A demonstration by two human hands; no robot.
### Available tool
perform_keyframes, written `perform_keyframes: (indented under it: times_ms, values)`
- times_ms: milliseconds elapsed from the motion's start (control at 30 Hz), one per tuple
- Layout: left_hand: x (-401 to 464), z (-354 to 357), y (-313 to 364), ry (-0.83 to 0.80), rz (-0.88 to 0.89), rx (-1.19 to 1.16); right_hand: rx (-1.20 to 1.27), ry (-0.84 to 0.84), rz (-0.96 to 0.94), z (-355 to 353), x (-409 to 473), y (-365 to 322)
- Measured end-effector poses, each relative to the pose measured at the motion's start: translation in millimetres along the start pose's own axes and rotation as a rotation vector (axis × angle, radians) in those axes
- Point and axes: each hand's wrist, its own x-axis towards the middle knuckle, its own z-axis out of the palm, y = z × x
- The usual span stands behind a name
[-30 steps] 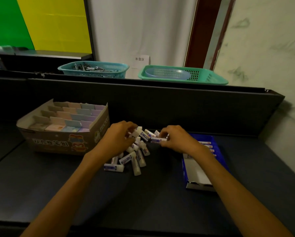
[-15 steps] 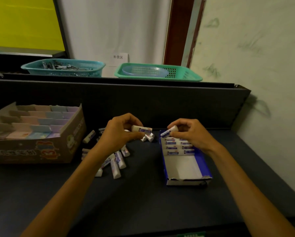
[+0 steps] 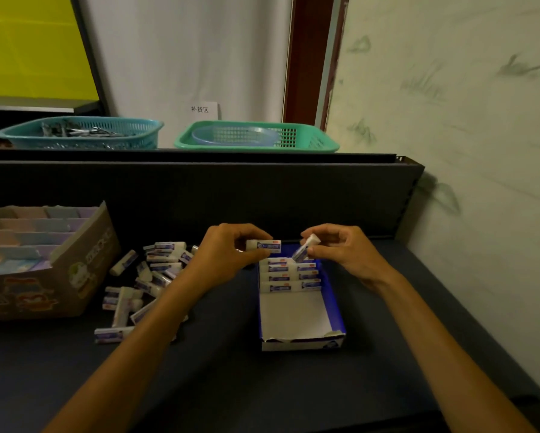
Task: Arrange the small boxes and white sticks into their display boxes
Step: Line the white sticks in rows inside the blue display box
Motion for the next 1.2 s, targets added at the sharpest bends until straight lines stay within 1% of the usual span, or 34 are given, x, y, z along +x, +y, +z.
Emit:
perform_keyframes:
  times_ms: [133, 233, 300, 400, 500, 633, 767, 933, 1067, 1200]
  values:
    - [4, 12, 4, -0.023, 0.023, 0.056, 0.061, -0.002, 0.030, -6, 1, 6]
    - [7, 20, 5, -0.045, 0.051, 0.108, 0.037, 0.006, 0.040, -11, 1, 10]
    - [9, 23, 5, -0.066, 0.051, 0.127, -0.012, -0.030, 0.006, -14, 0, 11]
    - [9, 26, 7, -0.112, 0.033, 0.160, -0.055, -0.132, -0.031, -16, -3, 9]
    - [8, 28, 8, -0.147, 0.037, 0.228, -0.148, -0.204, -0.053, -12, -4, 8]
    - [4, 30, 9, -0.176, 0.050, 0.299, -0.326, -0.229, -0.080, -3, -1, 8]
    - [4, 33, 10, -0.239, 0.074, 0.425, -0.462, -0.293, -0.044, 0, -1, 5]
    - [3, 39, 7, -0.283, 0.086, 0.488, -0.668, -0.387, -0.049, 3, 1, 3]
    - [5, 44, 6, -0.291, 0.097, 0.520, -0.712, -0.402, -0.032, 7, 2, 3]
    - [3, 47, 7, -0.337, 0.086, 0.531, -0.726, -0.395, -0.016, 9, 2, 6]
